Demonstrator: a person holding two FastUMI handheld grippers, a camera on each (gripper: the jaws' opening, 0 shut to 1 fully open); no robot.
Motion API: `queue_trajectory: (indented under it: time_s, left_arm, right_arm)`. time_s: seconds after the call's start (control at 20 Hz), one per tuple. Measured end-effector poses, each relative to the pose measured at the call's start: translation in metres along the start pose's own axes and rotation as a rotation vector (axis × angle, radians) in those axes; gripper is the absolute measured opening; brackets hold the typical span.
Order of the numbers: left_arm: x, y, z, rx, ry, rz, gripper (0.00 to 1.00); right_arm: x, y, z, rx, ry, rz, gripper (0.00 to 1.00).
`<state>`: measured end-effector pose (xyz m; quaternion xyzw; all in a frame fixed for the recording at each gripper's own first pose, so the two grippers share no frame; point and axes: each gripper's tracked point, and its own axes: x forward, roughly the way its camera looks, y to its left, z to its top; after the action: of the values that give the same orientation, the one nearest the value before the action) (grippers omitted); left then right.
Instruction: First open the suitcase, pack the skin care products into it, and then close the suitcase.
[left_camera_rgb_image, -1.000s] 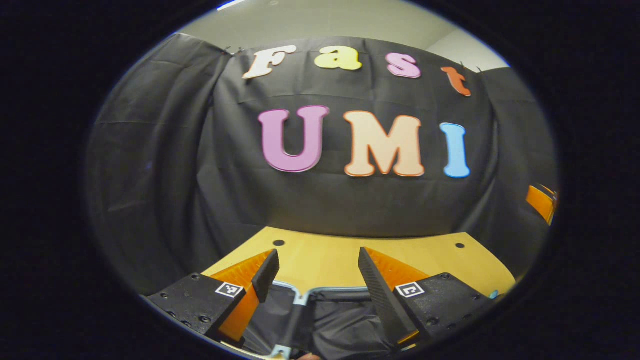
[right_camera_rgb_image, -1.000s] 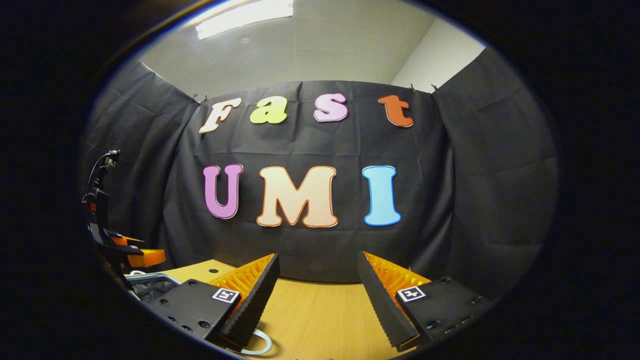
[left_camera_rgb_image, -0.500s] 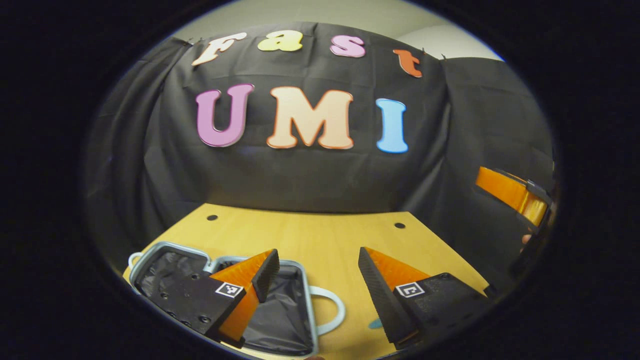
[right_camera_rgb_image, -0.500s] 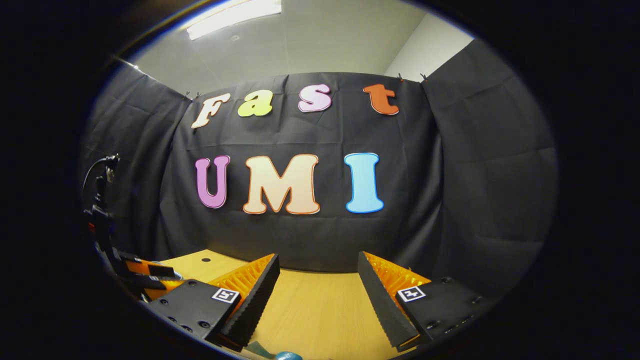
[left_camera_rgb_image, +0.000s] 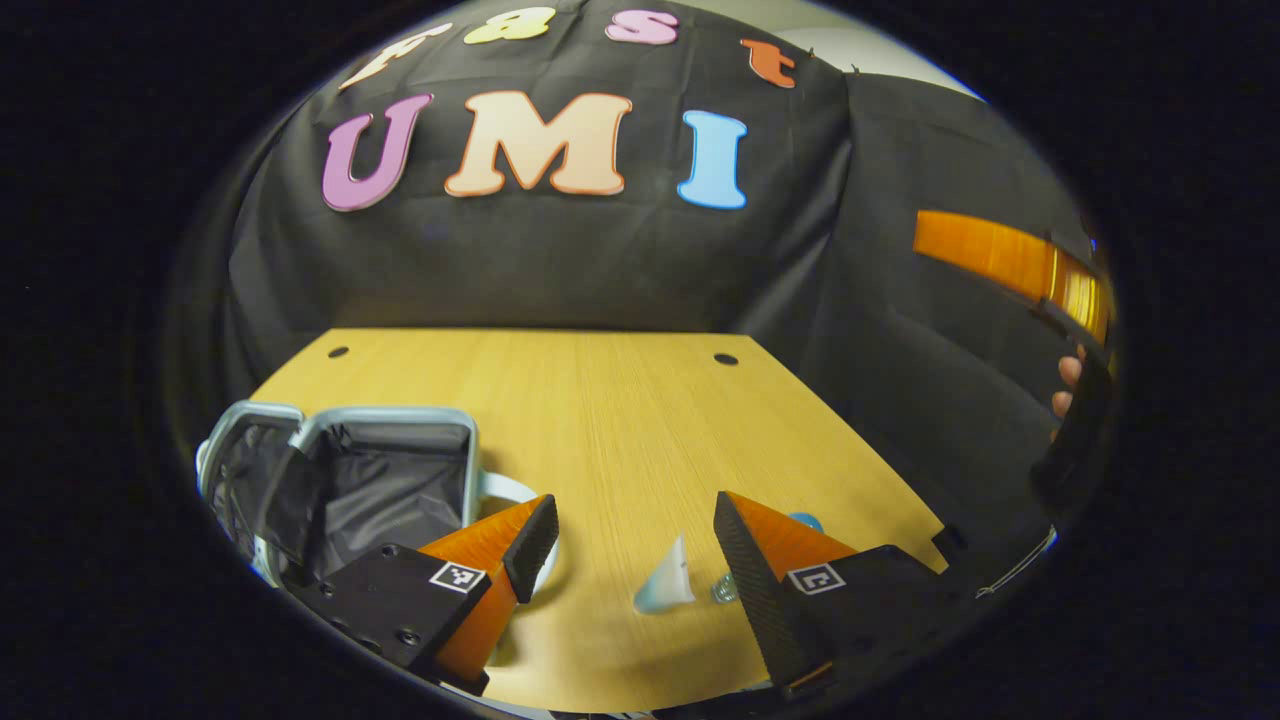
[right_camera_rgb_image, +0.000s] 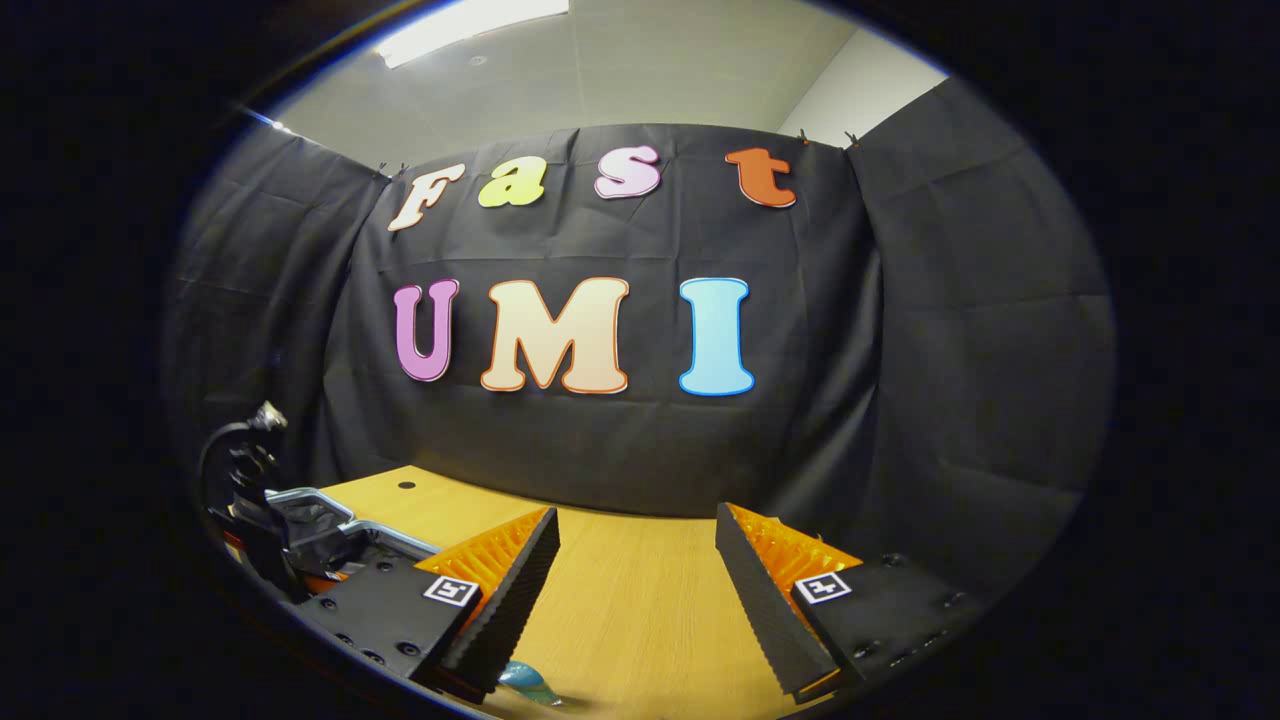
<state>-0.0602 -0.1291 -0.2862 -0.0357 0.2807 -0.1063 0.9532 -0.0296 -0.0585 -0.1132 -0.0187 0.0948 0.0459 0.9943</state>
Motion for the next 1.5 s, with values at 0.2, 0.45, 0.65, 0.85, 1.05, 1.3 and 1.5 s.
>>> queue_trajectory:
  time_s: [0.2, 0.45, 0.65, 0.85, 1.05, 1.3, 1.5]
  left_arm:
    - [0.02, -0.007, -0.038, -0.016, 0.076, -0.021, 0.88]
    - [0.038, -0.002, -0.073, -0.036, 0.151, -0.005, 0.47]
    - [0.03, -0.001, -0.055, -0.058, 0.143, -0.025, 0.17]
    - [0.004, 0.013, -0.009, -0.067, 0.092, 0.001, 0.17]
    - [-0.024, 0.034, 0.03, -0.052, 0.031, 0.064, 0.17]
    - [-0.054, 0.072, 0.046, -0.058, 0.006, 0.173, 0.17]
    - [-0.071, 0.12, 0.03, -0.056, 0.057, 0.268, 0.17]
  right_arm:
    - [-0.006, 0.001, -0.013, -0.013, 0.033, 0.014, 1.0]
    - [-0.009, 0.016, -0.034, -0.004, 0.068, 0.058, 0.99]
    - [-0.01, 0.044, -0.06, 0.015, 0.097, 0.15, 0.99]
    - [-0.013, 0.072, -0.105, -0.016, 0.158, 0.232, 0.99]
    - [-0.018, 0.092, -0.158, -0.053, 0.249, 0.309, 0.99]
    - [-0.033, 0.101, -0.239, -0.056, 0.42, 0.345, 0.99]
    - [-0.036, 0.106, -0.25, -0.025, 0.484, 0.363, 0.5]
